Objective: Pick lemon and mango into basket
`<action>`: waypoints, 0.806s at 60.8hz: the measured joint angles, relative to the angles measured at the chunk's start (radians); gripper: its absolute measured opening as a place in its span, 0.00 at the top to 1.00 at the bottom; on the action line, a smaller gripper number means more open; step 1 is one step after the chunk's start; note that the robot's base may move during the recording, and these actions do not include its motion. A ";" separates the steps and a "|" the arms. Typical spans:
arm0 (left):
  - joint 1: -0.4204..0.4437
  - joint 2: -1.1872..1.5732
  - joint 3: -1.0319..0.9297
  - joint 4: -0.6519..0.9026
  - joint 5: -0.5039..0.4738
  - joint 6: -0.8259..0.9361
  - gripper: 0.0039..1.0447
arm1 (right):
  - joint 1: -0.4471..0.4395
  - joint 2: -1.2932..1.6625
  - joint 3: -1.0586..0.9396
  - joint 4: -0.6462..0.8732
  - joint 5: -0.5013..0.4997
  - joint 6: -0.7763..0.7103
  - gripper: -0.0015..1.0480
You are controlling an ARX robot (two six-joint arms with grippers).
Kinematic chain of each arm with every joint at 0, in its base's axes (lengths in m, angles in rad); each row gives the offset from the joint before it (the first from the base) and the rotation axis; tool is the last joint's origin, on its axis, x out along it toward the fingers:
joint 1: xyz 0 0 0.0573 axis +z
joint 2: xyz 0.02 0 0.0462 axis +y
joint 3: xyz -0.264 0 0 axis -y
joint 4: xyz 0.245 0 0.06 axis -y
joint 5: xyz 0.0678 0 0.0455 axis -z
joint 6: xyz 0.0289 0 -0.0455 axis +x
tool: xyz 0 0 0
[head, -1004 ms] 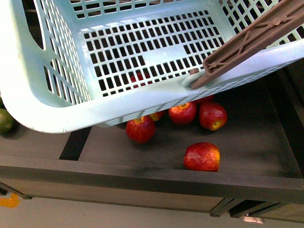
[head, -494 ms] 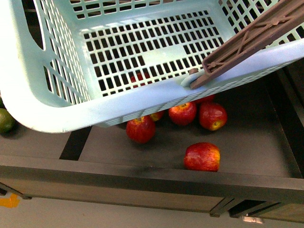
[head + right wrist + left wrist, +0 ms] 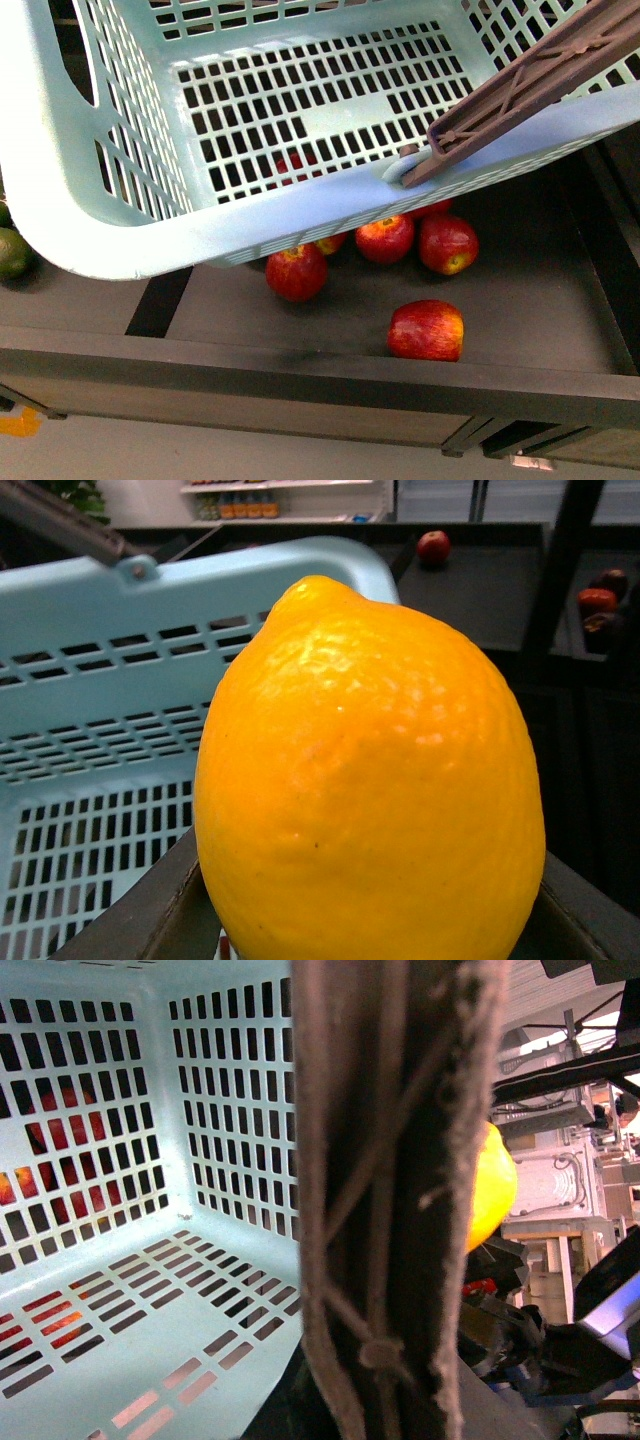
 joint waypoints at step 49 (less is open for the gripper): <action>0.000 0.000 0.000 -0.001 0.000 0.002 0.95 | -0.197 -0.375 -0.349 0.102 0.211 0.166 0.08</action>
